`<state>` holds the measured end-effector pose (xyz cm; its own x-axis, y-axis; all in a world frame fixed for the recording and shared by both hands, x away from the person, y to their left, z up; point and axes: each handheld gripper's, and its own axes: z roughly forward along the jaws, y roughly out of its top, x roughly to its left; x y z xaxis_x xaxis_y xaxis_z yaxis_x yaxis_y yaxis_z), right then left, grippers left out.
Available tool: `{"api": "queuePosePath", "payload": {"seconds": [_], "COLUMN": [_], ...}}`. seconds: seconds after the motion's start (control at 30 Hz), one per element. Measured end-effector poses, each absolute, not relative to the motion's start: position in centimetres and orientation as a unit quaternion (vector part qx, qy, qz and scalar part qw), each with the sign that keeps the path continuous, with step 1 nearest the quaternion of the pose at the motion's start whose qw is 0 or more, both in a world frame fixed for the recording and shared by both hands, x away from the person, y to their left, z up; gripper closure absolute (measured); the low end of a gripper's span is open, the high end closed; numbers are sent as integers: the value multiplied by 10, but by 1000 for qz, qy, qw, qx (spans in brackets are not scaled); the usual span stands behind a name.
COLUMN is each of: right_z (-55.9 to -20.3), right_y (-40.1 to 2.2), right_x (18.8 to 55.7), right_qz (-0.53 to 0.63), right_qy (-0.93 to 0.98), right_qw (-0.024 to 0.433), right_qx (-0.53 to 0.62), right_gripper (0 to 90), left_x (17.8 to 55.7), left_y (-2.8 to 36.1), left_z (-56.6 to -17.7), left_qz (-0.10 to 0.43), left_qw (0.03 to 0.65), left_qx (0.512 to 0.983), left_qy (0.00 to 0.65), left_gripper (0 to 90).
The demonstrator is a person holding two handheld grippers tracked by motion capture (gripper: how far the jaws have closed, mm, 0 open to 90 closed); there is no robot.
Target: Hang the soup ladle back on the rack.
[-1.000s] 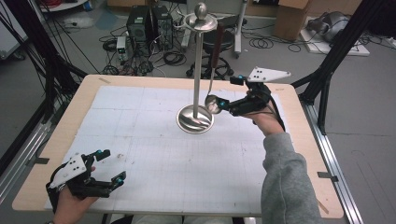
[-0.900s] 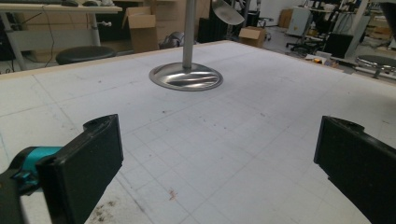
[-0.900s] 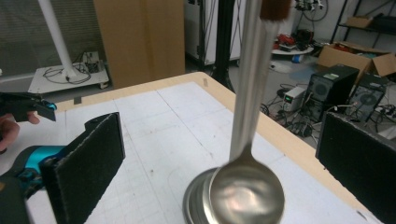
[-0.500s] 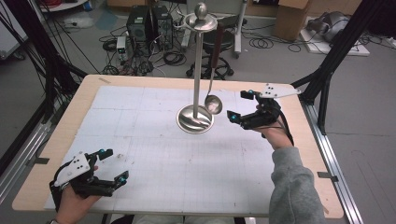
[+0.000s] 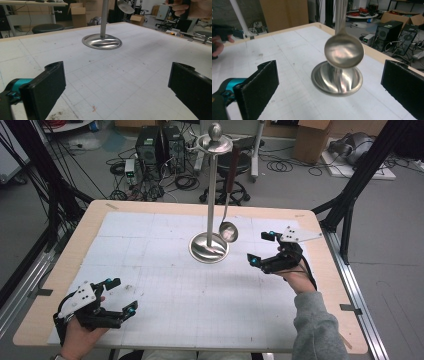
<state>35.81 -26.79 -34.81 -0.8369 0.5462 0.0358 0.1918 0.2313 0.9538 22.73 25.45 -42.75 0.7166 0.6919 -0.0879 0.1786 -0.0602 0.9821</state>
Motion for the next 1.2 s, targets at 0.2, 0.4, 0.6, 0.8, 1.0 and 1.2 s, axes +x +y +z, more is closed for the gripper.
{"api": "queuePosePath", "payload": {"seconds": [0.2,0.4,0.6,0.8,1.0,1.2], "right_z": [-365,-377,-384,-389,-393,-397], "right_y": [-271,-276,-278,-286,-295,-302], "right_x": [347,339,327,315,300,290], "right_qz": [577,583,591,596,596,599], "right_qy": [765,760,750,741,728,717], "right_qw": [149,149,153,159,179,188], "right_qx": [242,247,253,265,287,302], "right_gripper": [1,1,1,1,2,2], "left_x": [228,229,229,229,229,229], "left_y": [255,254,250,253,253,250], "left_z": [-428,-428,-428,-427,-427,-426], "left_qz": [208,207,206,208,207,207], "left_qw": [611,612,613,617,620,622], "left_qx": [696,696,698,693,690,692], "left_qy": [314,313,306,309,311,303], "left_gripper": [18,18,17,17,17,17]}}
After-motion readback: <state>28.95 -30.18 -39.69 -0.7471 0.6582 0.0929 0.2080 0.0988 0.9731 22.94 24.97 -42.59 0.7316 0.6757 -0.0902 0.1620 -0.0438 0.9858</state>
